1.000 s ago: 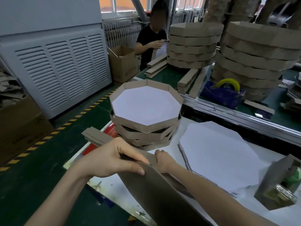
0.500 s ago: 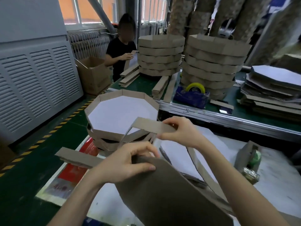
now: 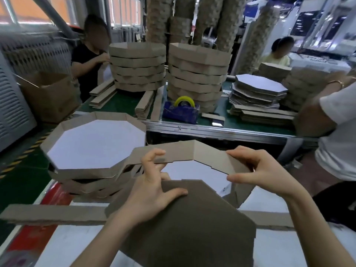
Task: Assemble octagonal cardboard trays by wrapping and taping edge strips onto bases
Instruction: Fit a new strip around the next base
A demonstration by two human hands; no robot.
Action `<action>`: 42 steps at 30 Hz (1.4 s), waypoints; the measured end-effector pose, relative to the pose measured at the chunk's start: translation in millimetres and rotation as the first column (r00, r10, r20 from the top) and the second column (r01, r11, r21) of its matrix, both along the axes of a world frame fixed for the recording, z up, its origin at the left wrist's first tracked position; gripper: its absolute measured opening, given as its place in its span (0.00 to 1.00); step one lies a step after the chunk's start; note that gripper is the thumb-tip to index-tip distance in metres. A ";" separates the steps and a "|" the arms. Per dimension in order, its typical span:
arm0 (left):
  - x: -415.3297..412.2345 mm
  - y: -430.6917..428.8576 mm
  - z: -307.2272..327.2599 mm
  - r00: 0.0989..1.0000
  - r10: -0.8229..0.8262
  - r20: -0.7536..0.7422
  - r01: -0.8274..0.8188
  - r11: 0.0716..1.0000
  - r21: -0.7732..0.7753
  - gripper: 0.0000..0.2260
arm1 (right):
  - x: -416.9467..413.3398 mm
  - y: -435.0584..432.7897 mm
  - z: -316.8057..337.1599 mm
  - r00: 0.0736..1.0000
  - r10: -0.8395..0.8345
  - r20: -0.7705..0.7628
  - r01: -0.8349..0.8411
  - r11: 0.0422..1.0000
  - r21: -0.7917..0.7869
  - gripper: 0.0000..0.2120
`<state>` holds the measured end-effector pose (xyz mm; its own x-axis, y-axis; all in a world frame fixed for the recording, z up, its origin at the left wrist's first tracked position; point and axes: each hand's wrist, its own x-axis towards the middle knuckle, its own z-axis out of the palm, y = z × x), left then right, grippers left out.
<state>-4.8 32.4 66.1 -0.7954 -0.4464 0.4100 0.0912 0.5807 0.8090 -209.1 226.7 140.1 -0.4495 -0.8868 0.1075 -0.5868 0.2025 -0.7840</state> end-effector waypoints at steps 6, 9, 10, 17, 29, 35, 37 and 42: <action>-5.9 -5.9 6.5 0.994 -0.056 0.095 0.064 0.995 -0.082 0.52 | -32.0 51.0 -24.1 0.986 -0.106 0.131 0.093 0.990 0.107 0.23; -7.7 -5.7 6.6 0.984 0.011 0.178 0.028 0.977 -0.213 0.43 | -41.1 53.7 -34.6 0.975 -0.128 0.180 0.077 0.961 0.267 0.27; -8.2 -3.2 6.5 0.982 0.019 0.188 0.024 0.974 -0.224 0.43 | -39.7 49.7 -37.2 0.975 -0.138 0.176 0.081 0.952 0.294 0.26; -11.5 6.5 13.1 0.964 0.061 0.260 0.000 0.973 -0.229 0.42 | -12.3 -20.2 -16.8 0.996 -0.082 0.032 0.080 0.995 0.061 0.18; -19.2 27.6 10.9 0.953 0.093 0.290 0.027 0.922 -0.386 0.21 | 65.6 -134.5 27.9 0.926 0.267 -0.267 -0.171 0.927 0.335 0.15; -5.7 19.3 13.7 0.965 -0.056 0.258 0.168 0.883 -0.437 0.37 | 52.6 -119.5 34.1 0.979 0.112 -0.171 -0.089 0.987 0.137 0.07; 3.6 12.2 18.2 0.961 -0.103 0.258 0.197 0.907 -0.372 0.38 | 40.9 -107.8 39.4 0.991 0.088 -0.105 -0.079 0.993 0.088 0.06; 16.3 -24.7 27.2 0.947 -0.121 0.299 0.165 0.978 -0.125 0.15 | 21.9 -82.5 33.6 1.000 0.003 0.024 -0.006 0.995 0.100 0.07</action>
